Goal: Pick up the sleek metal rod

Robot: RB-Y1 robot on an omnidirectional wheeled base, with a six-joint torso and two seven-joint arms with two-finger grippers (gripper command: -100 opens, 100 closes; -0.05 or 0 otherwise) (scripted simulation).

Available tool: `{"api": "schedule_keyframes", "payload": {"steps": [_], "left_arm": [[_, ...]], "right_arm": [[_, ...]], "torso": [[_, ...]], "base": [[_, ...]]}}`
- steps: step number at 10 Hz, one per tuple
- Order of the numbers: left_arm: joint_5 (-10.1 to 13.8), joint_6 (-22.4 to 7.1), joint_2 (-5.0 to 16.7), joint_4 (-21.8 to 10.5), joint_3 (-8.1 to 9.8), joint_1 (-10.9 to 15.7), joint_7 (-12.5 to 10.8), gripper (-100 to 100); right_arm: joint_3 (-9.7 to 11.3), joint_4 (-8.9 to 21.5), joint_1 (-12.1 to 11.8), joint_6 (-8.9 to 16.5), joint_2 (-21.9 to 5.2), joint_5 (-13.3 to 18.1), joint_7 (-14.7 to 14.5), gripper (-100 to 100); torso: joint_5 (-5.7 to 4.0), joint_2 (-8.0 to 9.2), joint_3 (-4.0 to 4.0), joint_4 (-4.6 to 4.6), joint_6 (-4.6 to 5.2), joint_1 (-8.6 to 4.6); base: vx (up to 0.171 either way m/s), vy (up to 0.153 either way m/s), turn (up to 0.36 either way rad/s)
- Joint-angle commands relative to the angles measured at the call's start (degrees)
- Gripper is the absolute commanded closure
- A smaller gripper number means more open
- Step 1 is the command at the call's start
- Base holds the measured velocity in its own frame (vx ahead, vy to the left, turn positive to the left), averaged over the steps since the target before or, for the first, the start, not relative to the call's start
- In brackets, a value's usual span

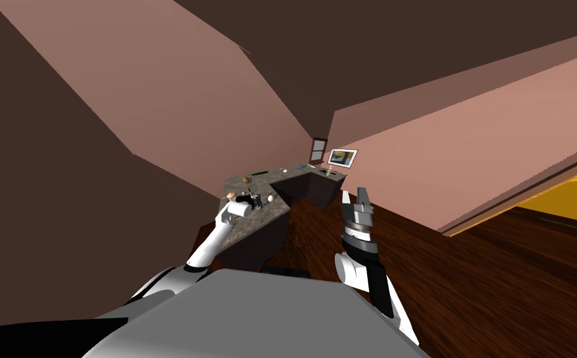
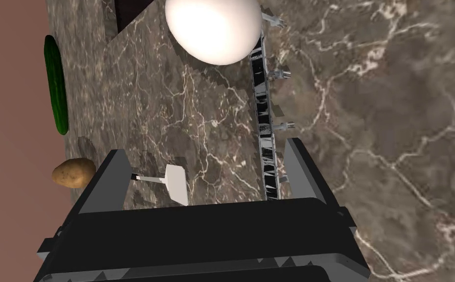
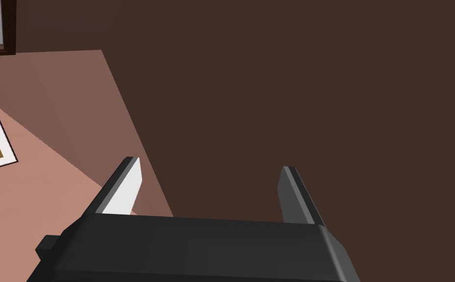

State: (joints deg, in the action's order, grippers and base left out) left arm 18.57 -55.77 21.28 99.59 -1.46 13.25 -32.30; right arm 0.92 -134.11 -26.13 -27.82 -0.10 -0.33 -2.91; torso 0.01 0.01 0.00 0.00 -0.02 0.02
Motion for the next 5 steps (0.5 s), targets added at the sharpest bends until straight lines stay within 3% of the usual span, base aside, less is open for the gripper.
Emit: {"api": "schedule_keyframes", "payload": {"steps": [1, 2, 4, 5], "left_arm": [[0.3, -2.9, 0.3, -0.9, 0.06, 0.9, -0.9, -100], [0.7, -4.5, 0.9, -2.7, 0.09, 2.4, -2.3, -100], [0.7, -6.6, 0.9, -2.7, 0.09, 2.4, -2.3, -100], [1.1, -9.0, 1.5, -4.4, 0.13, 3.8, -3.7, -100]], "right_arm": [[0.0, 0.0, 0.0, 0.0, 0.0, 0.0, 0.0, 0], [0.0, 0.0, 0.0, 0.0, 0.0, 0.0, 0.0, 0], [0.0, 0.0, 0.0, 0.0, 0.0, 0.0, 0.0, 0], [0.0, 0.0, 0.0, 0.0, 0.0, 0.0, 0.0, 0]], "torso": [[0.00, 0.00, 0.00, 0.00, 0.00, 0.00], [0.00, 0.00, 0.00, 0.00, 0.00, 0.00], [0.00, 0.00, 0.00, 0.00, 0.00, 0.00], [0.00, 0.00, 0.00, 0.00, 0.00, -0.02]], "base": [[-0.003, 0.007, -0.006], [-0.003, 0.008, -0.009], [-0.001, 0.003, -0.003], [-0.002, 0.003, -0.011]]}}
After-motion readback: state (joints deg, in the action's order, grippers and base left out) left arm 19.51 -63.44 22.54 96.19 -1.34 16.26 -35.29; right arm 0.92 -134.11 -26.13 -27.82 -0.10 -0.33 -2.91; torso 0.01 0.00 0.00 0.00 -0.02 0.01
